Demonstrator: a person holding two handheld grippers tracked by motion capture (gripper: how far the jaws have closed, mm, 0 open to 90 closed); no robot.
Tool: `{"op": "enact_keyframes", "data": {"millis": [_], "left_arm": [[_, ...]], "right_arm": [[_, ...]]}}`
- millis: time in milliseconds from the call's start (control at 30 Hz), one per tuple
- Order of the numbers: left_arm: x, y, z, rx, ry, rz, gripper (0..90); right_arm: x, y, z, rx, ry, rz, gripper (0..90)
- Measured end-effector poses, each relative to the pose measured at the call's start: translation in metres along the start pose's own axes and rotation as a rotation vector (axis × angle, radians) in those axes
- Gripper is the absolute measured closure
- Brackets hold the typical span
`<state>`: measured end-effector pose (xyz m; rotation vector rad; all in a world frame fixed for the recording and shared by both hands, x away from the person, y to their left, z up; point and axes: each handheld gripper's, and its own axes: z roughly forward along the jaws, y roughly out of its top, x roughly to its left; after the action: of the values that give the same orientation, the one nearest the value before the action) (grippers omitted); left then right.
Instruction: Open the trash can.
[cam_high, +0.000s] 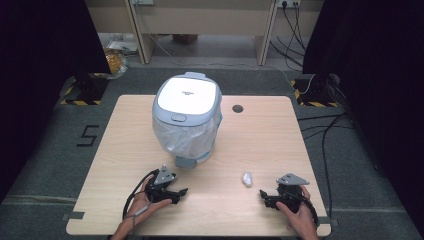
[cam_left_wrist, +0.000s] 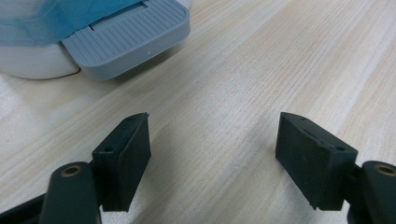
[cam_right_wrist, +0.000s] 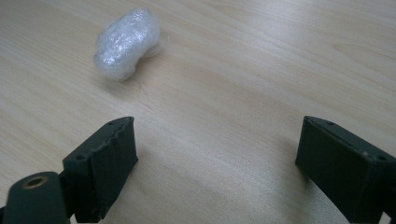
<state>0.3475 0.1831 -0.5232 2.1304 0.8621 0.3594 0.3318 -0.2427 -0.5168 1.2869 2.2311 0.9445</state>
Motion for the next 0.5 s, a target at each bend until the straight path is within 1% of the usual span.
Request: {"op": "enact_keyframes", "data": {"millis": [133, 333, 433, 467, 500], "left_arm": [[0.0000, 0.0001, 0.0001, 0.002, -0.002, 0.002, 24.8], [0.0007, 0.0001, -0.0009, 0.008, 0.002, 0.001, 20.6], [0.0004, 0.0020, -0.0039, -0.020, -0.003, -0.006, 19.9], [-0.0003, 0.0037, -0.0053, -0.038, -0.001, -0.006, 18.7], [-0.0003, 0.0037, -0.0053, -0.038, -0.001, -0.006, 18.5]], "right_arm": [[0.0000, 0.0000, 0.0000, 0.000, -0.001, 0.000, 12.1], [0.0000, 0.0001, 0.0002, -0.001, -0.002, 0.002, 11.8], [-0.0002, 0.0001, 0.0003, -0.001, -0.001, 0.000, 11.7], [-0.0004, 0.0003, 0.0006, 0.000, -0.001, -0.001, 11.3], [-0.0004, 0.0003, 0.0006, 0.000, -0.001, -0.001, 11.3]]}}
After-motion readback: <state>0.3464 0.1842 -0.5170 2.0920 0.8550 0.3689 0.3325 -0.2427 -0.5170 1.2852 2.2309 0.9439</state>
